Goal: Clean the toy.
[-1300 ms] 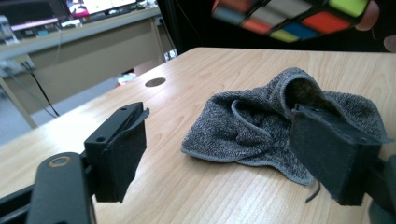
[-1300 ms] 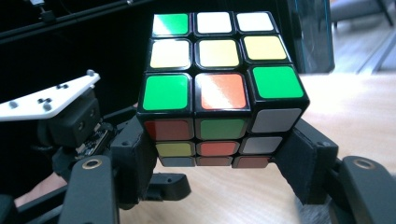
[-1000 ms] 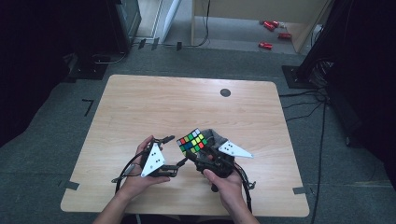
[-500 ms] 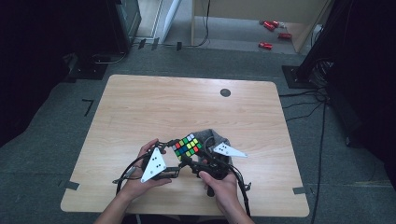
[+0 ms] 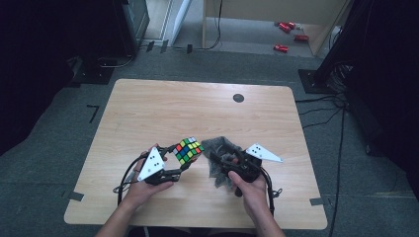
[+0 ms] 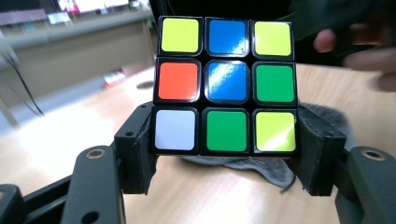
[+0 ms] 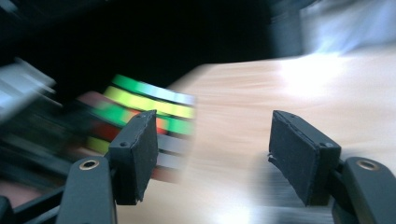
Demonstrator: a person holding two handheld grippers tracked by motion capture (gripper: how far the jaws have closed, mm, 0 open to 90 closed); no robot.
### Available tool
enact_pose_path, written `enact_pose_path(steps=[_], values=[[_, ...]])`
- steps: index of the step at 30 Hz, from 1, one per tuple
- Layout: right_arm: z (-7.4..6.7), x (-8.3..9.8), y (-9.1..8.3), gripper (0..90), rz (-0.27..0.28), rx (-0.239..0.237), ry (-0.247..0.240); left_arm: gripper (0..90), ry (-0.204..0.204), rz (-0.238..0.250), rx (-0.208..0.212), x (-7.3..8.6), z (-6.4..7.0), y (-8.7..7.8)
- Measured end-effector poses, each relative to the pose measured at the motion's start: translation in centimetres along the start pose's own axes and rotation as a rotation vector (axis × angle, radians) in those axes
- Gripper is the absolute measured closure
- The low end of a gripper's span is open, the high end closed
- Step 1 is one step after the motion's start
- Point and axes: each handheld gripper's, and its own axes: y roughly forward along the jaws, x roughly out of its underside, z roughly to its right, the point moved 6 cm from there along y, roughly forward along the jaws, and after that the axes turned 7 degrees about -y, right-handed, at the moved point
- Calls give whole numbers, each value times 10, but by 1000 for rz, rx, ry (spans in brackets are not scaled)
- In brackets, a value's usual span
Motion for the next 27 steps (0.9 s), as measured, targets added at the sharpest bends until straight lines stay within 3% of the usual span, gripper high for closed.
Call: enact_pose_path(steps=[2,3,5,7,9,13,16,20,23,27], values=[[13,11,3,335,-90,132,-200,347,-53,8,37,-2,-3,-5],[18,19,6,334,-139,153,-249,347,-78,7,60,-2,-4,-7],[23,35,12,324,-231,139,-284,346,-92,-5,70,-2,-5,-8],[28,47,18,305,-286,157,-307,346,-96,-18,82,0,-5,-8],[32,56,22,284,-320,167,-295,346,-100,-31,76,2,-5,-6],[42,75,28,259,-423,235,-310,345,-102,-65,57,6,-6,-2],[45,82,29,299,-437,255,-305,346,-100,-78,62,8,-5,-1],[43,87,30,463,-462,305,-357,345,-103,-85,85,8,-2,0],[46,86,28,639,-456,327,-350,346,-82,-102,84,10,0,1],[52,80,19,769,-413,291,-229,347,-41,-146,58,13,3,4]])
